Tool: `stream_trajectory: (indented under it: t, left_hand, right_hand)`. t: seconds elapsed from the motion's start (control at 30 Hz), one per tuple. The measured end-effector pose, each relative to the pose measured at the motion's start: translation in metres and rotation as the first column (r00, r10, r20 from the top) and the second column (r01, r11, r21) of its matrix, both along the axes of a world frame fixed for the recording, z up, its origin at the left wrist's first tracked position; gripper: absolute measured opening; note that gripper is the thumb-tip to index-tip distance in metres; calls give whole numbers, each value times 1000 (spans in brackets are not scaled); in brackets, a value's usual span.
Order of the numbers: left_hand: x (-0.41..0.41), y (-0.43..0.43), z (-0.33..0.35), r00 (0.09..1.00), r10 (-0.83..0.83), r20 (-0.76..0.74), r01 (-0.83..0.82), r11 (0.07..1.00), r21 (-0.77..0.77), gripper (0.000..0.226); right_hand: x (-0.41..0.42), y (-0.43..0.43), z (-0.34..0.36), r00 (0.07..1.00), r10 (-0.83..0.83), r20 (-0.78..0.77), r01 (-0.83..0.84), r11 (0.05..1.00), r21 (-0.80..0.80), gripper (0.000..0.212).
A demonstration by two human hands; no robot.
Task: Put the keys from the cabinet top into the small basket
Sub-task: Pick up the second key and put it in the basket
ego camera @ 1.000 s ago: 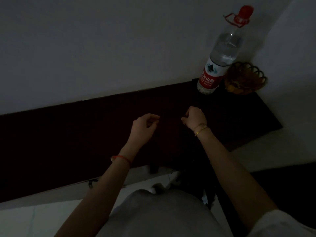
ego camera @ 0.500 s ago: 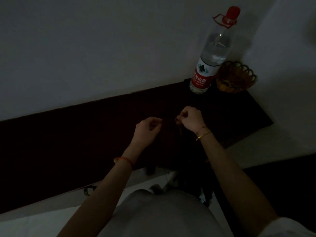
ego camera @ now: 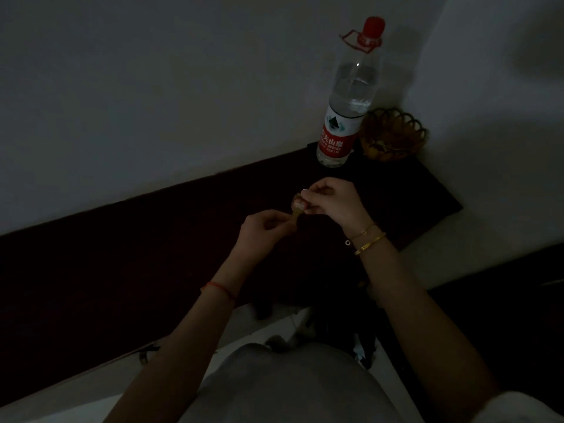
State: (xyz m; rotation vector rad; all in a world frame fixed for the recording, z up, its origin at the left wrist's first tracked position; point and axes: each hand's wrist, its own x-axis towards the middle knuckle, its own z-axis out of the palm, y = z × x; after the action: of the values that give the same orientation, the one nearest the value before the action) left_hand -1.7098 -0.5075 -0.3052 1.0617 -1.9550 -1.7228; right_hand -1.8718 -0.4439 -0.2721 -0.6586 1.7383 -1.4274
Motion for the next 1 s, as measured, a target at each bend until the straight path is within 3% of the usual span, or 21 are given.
stream_trajectory:
  t: [0.27,0.57,1.0]
  left_hand:
    - [-11,13,16,993,-15,-116,33,987,155,18]
    - [-45,25,33,982,-3,-187,35,985,167,20]
    - [-155,42,45,988,-81,-135,106,977,188,14]
  right_hand:
    - [-4,19,10,993,-58,-99,55,998,-31,19]
    - [-29,41,22,984,-115,-137,108,992,-59,22]
    - [-139,64,23,968,-174,-181,161,983,-85,15]
